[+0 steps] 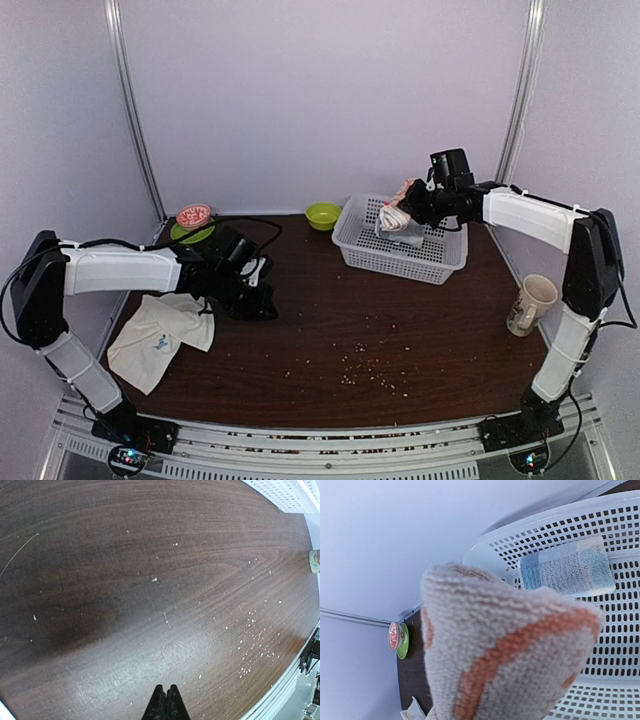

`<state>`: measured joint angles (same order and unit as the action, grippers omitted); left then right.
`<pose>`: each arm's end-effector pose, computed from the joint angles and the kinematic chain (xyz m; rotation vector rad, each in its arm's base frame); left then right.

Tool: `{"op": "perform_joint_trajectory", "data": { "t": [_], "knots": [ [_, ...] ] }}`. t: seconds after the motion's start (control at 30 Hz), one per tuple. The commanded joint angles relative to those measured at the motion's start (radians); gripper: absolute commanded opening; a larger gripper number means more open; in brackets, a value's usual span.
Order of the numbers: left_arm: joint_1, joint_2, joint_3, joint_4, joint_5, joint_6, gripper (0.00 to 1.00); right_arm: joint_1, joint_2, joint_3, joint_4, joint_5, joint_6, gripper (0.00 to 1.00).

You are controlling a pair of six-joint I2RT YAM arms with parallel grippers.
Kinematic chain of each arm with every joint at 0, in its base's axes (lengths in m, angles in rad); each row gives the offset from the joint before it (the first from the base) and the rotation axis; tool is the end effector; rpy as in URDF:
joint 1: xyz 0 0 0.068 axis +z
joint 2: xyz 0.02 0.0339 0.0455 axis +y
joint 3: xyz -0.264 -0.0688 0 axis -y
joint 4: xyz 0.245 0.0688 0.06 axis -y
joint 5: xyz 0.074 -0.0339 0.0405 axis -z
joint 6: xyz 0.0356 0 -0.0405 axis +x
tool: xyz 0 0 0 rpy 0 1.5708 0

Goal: Roll the towels
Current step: Place the towel in the storage box.

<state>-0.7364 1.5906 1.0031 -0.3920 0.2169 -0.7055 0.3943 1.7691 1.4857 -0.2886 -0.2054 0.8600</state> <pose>0.2342 -0.2226 0.2013 0.1329 2.7316 -0.7731 0.3809 0.1663 0.3025 0.4015 2.2488 0.9205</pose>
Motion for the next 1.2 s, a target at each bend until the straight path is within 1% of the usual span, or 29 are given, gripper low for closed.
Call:
{"op": "perform_joint_trajectory", "data": {
  "t": [0.0, 0.17, 0.23, 0.33, 0.4, 0.53, 0.77, 0.87, 1.17],
  "knots": [
    [0.017, 0.041, 0.045, -0.001, 0.016, 0.007, 0.01, 0.003, 0.054, -0.017, 0.192, 0.124, 0.279, 0.0],
    [0.027, 0.051, 0.045, -0.002, 0.036, -0.005, 0.01, 0.011, 0.105, -0.038, 0.234, 0.287, 0.494, 0.0],
    [0.032, 0.055, 0.047, -0.004, 0.049, -0.01, 0.01, 0.02, 0.125, -0.037, 0.237, 0.326, 0.57, 0.0],
    [0.037, 0.064, 0.053, -0.006, 0.067, -0.013, 0.01, 0.035, 0.175, -0.003, 0.223, 0.373, 0.642, 0.0],
    [0.041, 0.072, 0.066, -0.013, 0.078, -0.009, 0.01, 0.04, 0.216, 0.039, 0.18, 0.391, 0.676, 0.0],
    [0.05, 0.08, 0.087, -0.036, 0.081, 0.003, 0.01, 0.044, 0.295, 0.123, 0.102, 0.418, 0.719, 0.0],
    [0.068, 0.077, 0.086, -0.048, 0.082, 0.01, 0.01, 0.043, 0.367, 0.191, 0.035, 0.467, 0.746, 0.0],
    [0.075, 0.081, 0.085, -0.048, 0.087, 0.009, 0.01, 0.043, 0.397, 0.225, 0.002, 0.465, 0.746, 0.0],
    [0.088, 0.092, 0.079, -0.041, 0.099, 0.008, 0.01, 0.043, 0.448, 0.262, -0.047, 0.47, 0.756, 0.0]
  ]
}}
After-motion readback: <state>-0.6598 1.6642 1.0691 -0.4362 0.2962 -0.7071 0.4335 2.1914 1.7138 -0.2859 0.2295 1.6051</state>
